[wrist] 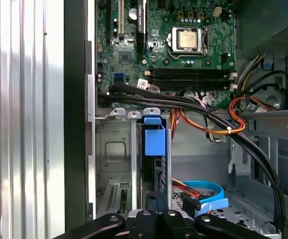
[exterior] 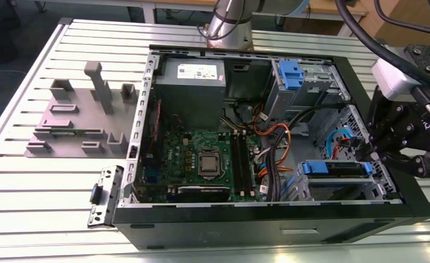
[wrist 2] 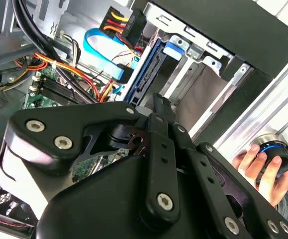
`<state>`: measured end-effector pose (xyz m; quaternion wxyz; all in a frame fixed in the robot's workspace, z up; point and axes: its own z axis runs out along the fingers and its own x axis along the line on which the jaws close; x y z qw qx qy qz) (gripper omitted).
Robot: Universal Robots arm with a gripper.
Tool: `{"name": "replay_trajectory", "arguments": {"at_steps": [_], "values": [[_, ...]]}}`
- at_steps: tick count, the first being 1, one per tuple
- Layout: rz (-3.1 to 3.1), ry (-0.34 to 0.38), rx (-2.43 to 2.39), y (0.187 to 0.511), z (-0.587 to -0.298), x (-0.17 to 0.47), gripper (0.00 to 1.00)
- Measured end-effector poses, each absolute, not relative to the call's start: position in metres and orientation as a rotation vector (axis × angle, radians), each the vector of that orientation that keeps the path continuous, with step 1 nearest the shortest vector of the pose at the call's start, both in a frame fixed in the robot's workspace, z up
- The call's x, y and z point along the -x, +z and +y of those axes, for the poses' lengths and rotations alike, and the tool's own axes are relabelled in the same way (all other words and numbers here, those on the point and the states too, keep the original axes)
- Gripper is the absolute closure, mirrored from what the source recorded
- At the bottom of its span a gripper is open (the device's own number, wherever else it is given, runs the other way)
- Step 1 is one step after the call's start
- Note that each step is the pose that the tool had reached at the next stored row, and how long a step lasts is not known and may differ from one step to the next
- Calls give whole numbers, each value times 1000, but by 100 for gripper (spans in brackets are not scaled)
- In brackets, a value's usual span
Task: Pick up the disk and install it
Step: 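Insert the disk into the insertion slot, then insert the first disk wire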
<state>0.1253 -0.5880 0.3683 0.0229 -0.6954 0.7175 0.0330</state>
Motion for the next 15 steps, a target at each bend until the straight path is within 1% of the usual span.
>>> {"name": "replay_trajectory", "arguments": {"at_steps": [15], "values": [[2222, 102, 2153, 368, -587, -133, 90]]}}
